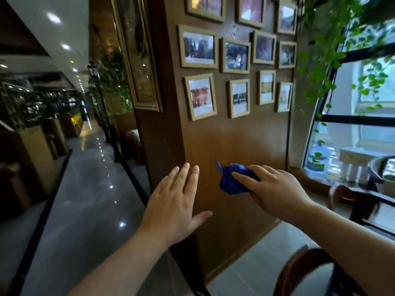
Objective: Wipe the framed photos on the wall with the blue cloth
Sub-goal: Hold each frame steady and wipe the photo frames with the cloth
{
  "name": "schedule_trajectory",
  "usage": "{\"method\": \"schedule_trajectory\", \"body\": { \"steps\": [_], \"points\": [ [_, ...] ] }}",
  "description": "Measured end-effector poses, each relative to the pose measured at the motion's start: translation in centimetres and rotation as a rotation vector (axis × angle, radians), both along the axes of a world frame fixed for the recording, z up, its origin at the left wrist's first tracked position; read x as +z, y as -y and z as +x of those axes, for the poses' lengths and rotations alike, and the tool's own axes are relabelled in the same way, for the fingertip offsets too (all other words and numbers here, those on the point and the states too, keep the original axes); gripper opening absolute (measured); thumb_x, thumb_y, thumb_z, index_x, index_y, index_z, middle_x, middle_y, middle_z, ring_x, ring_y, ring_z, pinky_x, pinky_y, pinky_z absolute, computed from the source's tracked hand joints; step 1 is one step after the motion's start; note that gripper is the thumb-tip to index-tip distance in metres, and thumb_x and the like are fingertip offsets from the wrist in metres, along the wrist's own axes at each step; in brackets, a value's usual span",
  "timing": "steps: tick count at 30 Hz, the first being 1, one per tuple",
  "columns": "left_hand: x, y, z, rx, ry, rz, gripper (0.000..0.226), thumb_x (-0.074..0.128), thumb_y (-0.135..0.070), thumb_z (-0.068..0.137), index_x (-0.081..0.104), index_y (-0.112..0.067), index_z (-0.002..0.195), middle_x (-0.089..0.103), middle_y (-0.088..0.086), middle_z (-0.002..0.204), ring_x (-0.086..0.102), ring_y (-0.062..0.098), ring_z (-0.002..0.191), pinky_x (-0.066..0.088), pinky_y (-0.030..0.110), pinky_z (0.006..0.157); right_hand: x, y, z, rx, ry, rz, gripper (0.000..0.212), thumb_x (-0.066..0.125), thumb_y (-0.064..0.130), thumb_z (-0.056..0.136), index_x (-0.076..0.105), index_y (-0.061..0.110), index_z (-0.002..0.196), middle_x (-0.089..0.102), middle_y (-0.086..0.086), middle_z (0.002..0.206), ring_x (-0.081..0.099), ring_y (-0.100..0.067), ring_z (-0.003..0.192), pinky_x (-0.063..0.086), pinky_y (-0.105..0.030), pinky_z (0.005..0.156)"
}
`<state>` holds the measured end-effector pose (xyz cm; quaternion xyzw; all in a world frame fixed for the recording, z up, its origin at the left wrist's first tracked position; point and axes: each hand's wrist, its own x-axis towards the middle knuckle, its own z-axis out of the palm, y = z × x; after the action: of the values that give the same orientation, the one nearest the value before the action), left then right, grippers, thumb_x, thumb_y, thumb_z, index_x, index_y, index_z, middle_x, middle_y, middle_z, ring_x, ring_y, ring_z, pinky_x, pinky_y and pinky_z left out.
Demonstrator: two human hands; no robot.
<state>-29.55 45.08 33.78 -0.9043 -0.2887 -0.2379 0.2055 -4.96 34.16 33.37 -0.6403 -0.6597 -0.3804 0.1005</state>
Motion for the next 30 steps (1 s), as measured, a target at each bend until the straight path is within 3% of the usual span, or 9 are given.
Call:
{"method": "schedule_trajectory", "body": {
  "steps": [8, 14, 19, 30],
  "points": [
    [5.4, -12.6, 6.3, 0.005, 0.001, 0.135, 0.097, 0.033, -0.077, 0.077, 0.024, -0.012, 0.148, 0.045, 0.017, 0.148, 0.046, 0.035, 0.132, 0.049, 0.048, 0.099, 4.1, -12.5, 5.9, 0.098, -0.001, 0.198, 0.061, 0.079, 0.013, 0.07, 0.058, 0.016, 0.126, 0.065, -0.014, 0.106, 0.065, -0.031, 0.082, 0.054, -0.038, 0.056],
    [11.2, -20.9, 10.9, 0.013, -0.002, 0.265, 0.095, 0.032, -0.075, 0.078, 0.02, -0.012, 0.148, 0.043, 0.018, 0.149, 0.043, 0.036, 0.134, 0.046, 0.051, 0.101, 9.1, -21.1, 11.1, 0.125, 0.026, 0.252, 0.061, 0.079, 0.014, 0.07, 0.057, 0.016, 0.127, 0.066, -0.015, 0.105, 0.065, -0.032, 0.083, 0.053, -0.039, 0.054],
    [16.5, -27.2, 13.7, 0.05, -0.035, 0.405, 0.094, 0.03, -0.074, 0.08, 0.022, -0.009, 0.148, 0.041, 0.022, 0.149, 0.041, 0.04, 0.134, 0.045, 0.054, 0.102, 13.6, -27.0, 14.4, 0.13, 0.079, 0.27, 0.058, 0.07, 0.018, 0.079, 0.045, 0.021, 0.132, 0.064, -0.015, 0.109, 0.063, -0.033, 0.085, 0.055, -0.043, 0.055],
    [26.6, -40.4, 18.6, 0.092, -0.034, 0.619, 0.095, 0.034, -0.073, 0.082, 0.015, -0.009, 0.149, 0.034, 0.022, 0.153, 0.033, 0.04, 0.139, 0.04, 0.055, 0.106, 23.0, -40.1, 18.7, 0.07, 0.151, 0.415, 0.06, 0.075, 0.014, 0.075, 0.048, 0.017, 0.129, 0.062, -0.017, 0.108, 0.062, -0.032, 0.082, 0.055, -0.042, 0.056]
  ]
}}
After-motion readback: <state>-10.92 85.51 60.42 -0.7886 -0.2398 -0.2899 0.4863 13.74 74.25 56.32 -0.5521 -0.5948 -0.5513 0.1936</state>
